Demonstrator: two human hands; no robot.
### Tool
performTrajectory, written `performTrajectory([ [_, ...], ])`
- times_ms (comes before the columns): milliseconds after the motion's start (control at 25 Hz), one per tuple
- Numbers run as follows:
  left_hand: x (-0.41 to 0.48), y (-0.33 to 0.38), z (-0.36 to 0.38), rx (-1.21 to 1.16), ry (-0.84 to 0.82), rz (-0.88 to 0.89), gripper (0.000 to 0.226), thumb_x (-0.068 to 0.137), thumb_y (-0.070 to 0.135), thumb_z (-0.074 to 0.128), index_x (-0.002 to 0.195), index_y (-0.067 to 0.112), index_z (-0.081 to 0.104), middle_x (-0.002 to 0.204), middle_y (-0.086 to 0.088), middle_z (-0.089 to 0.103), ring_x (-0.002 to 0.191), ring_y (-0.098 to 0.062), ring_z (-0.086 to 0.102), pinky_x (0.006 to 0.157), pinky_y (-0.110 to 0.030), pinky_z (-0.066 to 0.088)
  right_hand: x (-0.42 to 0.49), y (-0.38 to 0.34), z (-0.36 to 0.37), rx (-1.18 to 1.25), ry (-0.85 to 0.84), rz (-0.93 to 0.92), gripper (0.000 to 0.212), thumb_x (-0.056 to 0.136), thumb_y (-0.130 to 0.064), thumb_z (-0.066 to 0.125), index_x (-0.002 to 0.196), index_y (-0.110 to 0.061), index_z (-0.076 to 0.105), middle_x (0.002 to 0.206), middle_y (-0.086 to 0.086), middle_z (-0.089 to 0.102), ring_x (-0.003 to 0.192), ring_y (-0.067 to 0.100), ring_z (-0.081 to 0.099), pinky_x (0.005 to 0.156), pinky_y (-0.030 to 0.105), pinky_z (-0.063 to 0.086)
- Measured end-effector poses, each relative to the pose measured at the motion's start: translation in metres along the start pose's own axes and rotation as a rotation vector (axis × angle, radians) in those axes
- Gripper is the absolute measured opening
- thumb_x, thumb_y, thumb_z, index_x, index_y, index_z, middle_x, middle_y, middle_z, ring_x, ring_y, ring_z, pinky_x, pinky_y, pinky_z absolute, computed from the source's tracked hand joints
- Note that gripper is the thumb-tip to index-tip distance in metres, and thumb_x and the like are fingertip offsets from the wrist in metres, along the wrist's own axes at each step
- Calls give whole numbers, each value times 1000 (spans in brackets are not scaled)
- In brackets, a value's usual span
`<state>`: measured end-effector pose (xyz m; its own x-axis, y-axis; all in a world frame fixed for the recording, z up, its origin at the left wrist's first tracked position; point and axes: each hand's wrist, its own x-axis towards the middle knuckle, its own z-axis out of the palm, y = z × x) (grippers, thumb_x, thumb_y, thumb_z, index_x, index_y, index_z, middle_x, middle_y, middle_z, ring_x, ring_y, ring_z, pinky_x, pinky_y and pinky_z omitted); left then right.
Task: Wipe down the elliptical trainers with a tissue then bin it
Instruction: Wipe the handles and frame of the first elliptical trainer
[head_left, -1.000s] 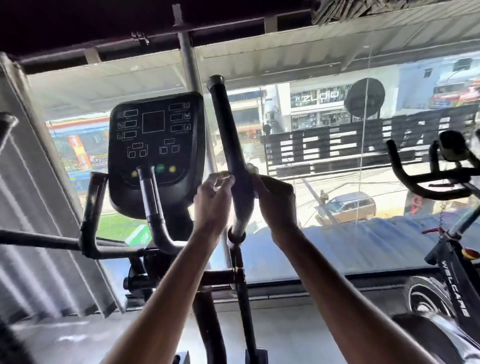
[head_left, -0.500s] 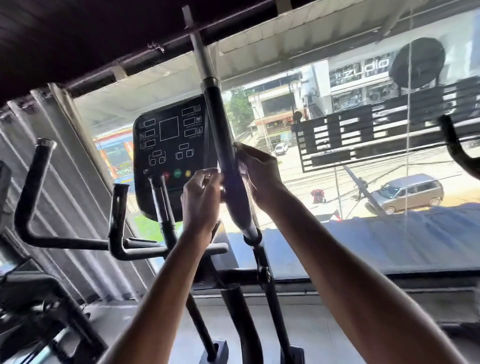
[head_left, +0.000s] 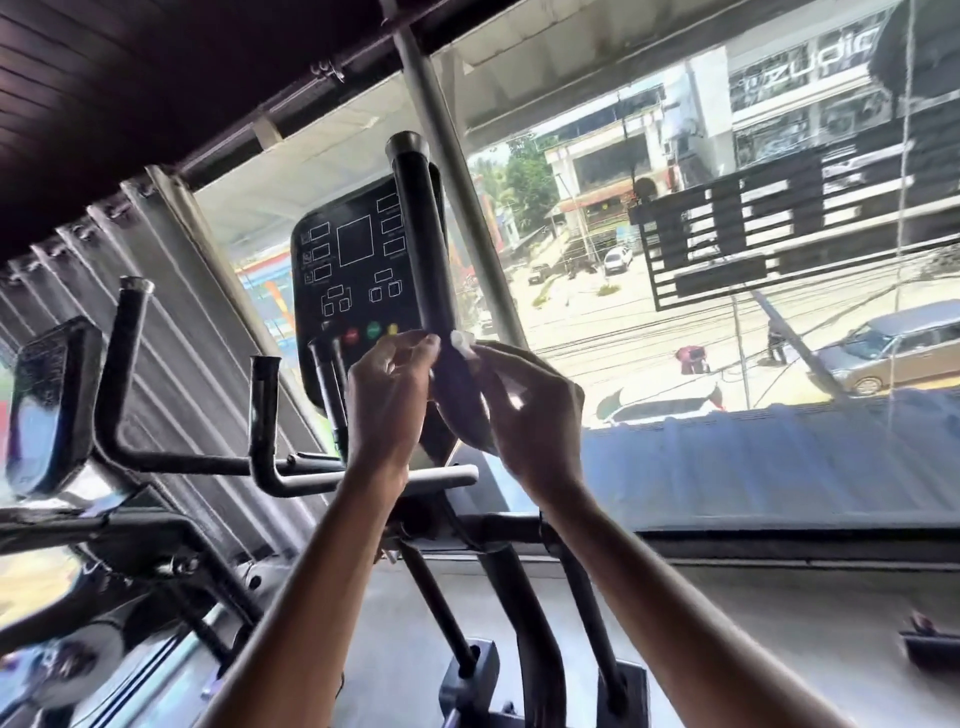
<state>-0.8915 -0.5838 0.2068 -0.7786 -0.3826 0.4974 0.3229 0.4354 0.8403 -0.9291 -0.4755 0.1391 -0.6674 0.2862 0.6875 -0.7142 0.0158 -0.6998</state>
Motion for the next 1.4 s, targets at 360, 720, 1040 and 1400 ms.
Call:
performTrajectory([
  [360,-18,-5,4,48,99,94,18,94,19,73,88,35,76,88,18,78,86,-4,74,78,-32,59,-41,12,-12,107,-18,225,15,95,-31,72,106,-25,79,92,-15,78,83,-1,72,76,36,61],
  [720,-22,4,-4,-19,6,7,24,98,5,64,100,23,79,95,5,81,89,-12,76,76,-24,59,-68,19,15,-19,206,-213,31,90,-1,74,119,-13,75,126,7,69,99,19,66,84,27,56],
  [1040,-15,-7,-14,-32,-75,-12,20,88,21,74,107,23,78,105,-4,79,103,-25,75,93,-42,59,-83,16,21,-16,319,-82,26,90,0,72,114,-8,76,116,7,73,103,17,68,88,27,57],
  [1400,-13,-18,-15,-51,-170,50,21,85,16,81,103,25,74,100,0,80,99,-21,76,93,-45,60,-78,27,20,6,288,271,20,95,-18,64,111,-16,78,112,-6,76,96,2,71,87,31,60],
])
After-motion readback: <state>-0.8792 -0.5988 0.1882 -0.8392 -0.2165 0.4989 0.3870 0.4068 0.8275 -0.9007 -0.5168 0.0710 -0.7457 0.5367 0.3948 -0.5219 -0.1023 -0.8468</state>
